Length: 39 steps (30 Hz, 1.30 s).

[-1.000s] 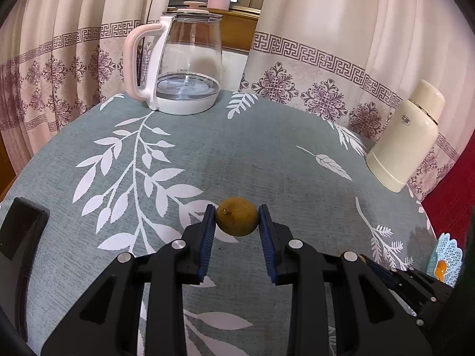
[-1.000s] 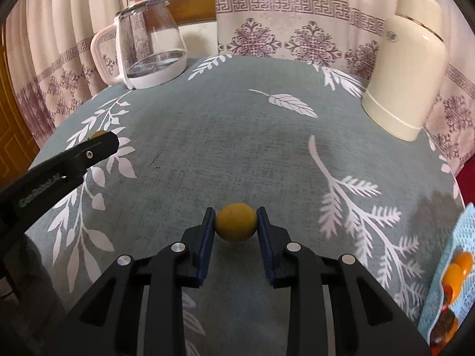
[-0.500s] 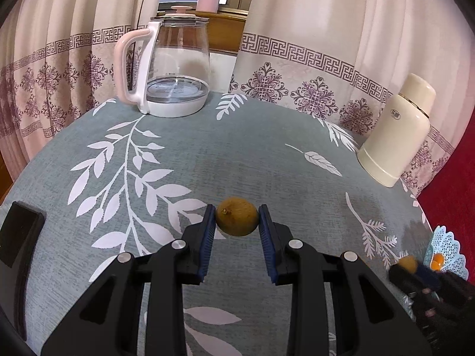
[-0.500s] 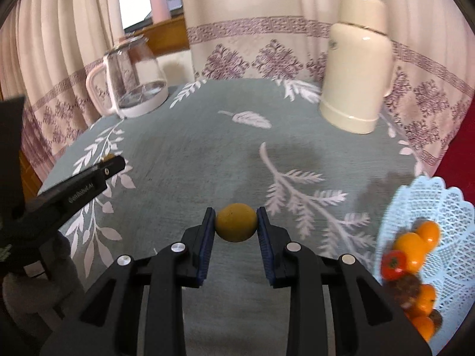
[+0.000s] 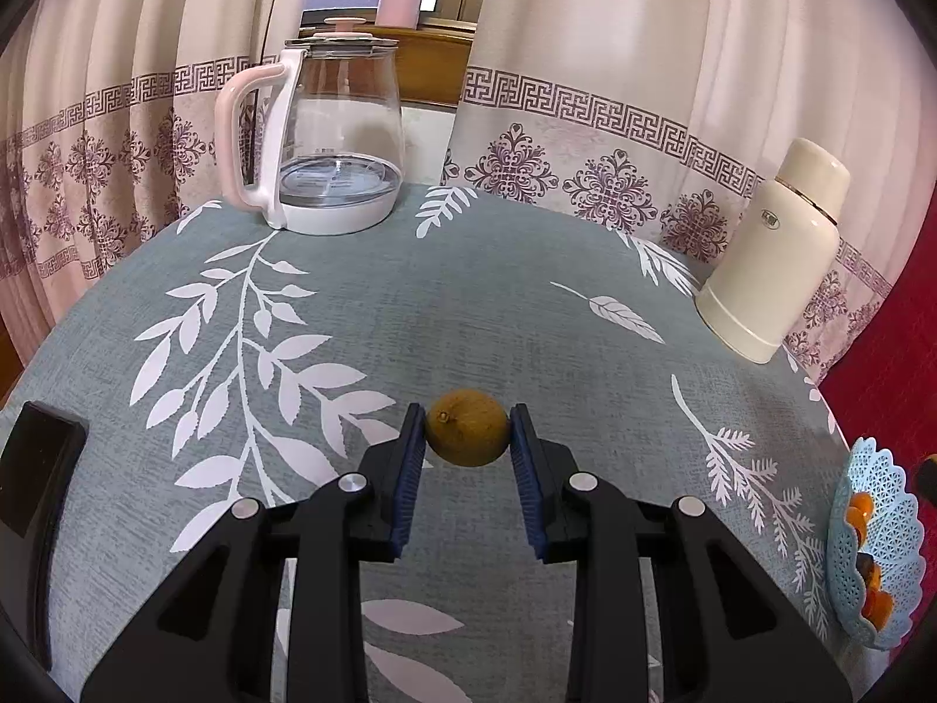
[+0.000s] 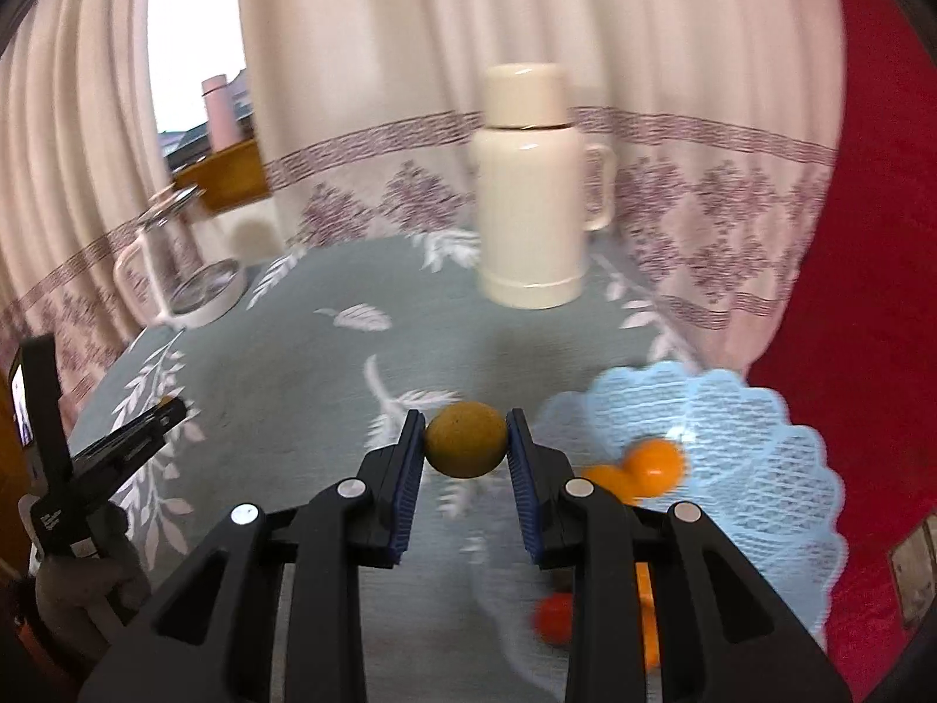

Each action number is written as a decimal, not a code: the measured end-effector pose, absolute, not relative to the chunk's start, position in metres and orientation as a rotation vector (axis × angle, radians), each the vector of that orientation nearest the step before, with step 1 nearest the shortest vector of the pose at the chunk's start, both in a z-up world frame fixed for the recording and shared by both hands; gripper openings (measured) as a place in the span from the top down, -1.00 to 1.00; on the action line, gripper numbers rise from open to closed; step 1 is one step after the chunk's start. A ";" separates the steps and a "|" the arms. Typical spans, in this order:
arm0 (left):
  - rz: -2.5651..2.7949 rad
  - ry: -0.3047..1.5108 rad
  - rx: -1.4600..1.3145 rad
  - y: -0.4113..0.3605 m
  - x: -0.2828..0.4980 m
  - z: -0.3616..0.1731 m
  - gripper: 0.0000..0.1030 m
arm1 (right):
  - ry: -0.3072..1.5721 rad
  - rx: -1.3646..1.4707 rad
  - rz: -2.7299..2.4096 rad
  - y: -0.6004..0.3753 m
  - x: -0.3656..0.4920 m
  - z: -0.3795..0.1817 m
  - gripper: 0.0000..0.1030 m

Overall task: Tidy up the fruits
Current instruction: 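Carry the yellow fruit in the right gripper into the basket and release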

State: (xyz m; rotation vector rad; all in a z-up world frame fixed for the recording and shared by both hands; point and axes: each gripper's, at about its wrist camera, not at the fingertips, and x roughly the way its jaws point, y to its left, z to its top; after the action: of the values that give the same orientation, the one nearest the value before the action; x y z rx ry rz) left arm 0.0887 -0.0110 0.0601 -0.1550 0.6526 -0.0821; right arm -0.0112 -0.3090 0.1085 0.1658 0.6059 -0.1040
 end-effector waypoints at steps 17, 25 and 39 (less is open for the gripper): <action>-0.104 0.641 -0.114 -0.024 0.082 0.062 0.41 | 0.731 0.344 -0.266 -0.412 -0.023 0.072 0.44; -0.104 0.641 -0.114 -0.023 0.082 0.062 0.41 | 0.858 0.410 -0.261 -0.423 -0.004 0.043 0.44; -0.106 0.640 -0.111 -0.024 0.082 0.062 0.41 | 0.868 0.464 -0.214 -0.424 0.000 0.042 0.42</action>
State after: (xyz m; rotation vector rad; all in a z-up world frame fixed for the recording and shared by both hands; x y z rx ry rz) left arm 0.0819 -0.0244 0.0616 -0.1114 0.6401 -0.1063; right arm 0.0003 -0.4236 0.0425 0.4641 0.8680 -0.2141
